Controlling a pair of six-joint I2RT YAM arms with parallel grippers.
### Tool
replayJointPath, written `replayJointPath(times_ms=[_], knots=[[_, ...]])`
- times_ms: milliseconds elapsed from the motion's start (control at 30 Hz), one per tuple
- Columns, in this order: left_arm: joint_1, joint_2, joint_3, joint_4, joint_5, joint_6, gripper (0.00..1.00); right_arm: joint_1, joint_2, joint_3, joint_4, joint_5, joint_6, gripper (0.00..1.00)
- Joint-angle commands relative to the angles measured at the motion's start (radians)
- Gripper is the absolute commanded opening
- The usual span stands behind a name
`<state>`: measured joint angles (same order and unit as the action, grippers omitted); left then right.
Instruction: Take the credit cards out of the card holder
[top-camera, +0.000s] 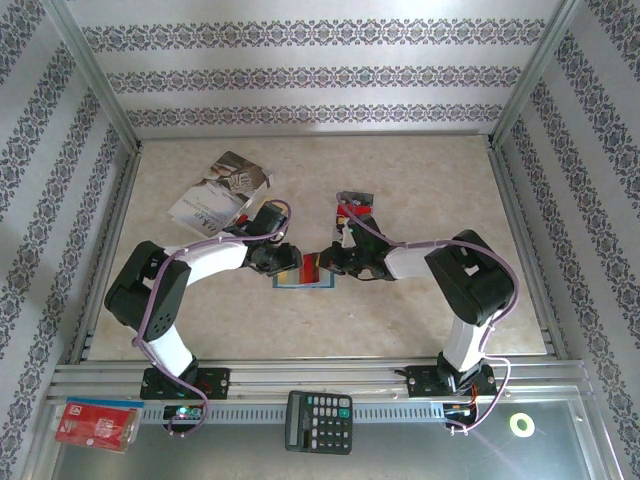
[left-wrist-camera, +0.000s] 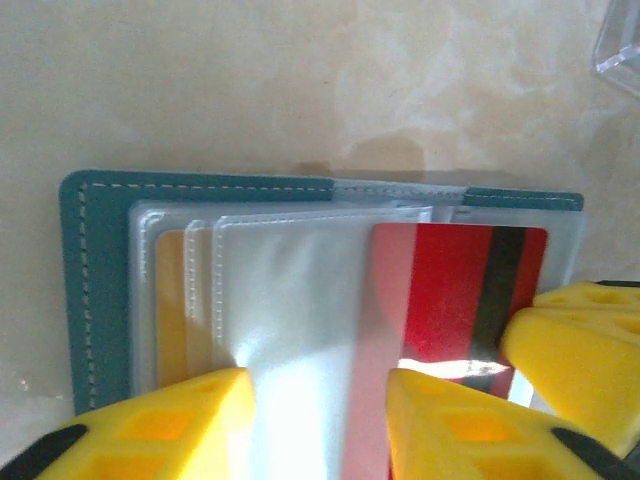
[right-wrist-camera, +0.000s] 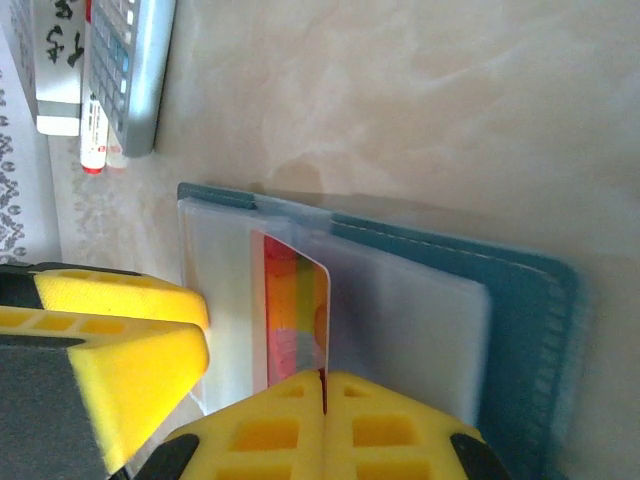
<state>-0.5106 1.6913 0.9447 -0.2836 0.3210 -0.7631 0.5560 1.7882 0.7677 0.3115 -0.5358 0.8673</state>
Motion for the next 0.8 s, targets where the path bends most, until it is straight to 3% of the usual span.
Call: replayJointPath(times_ms=[0, 200, 500, 633, 767], knots=[[-0.002, -0.049, -0.004, -0.013, -0.019, -0.008, 0.47, -0.023, -0.055, -0.043, 0.024, 0.035, -0.049, 0.00], [0.017, -0.146, -0.020, 0.071, -0.005, -0.024, 0.64, -0.049, -0.116, -0.082, 0.104, -0.020, -0.077, 0.00], [0.049, -0.265, -0.173, 0.413, 0.083, -0.113, 0.93, -0.121, -0.174, -0.117, 0.290, -0.198, -0.014, 0.00], [0.049, -0.278, -0.181, 0.475, 0.148, -0.112, 0.97, -0.147, -0.183, -0.116, 0.420, -0.299, 0.080, 0.00], [0.048, -0.272, -0.175, 0.534, 0.234, -0.106, 0.94, -0.169, -0.197, -0.126, 0.516, -0.339, 0.163, 0.00]])
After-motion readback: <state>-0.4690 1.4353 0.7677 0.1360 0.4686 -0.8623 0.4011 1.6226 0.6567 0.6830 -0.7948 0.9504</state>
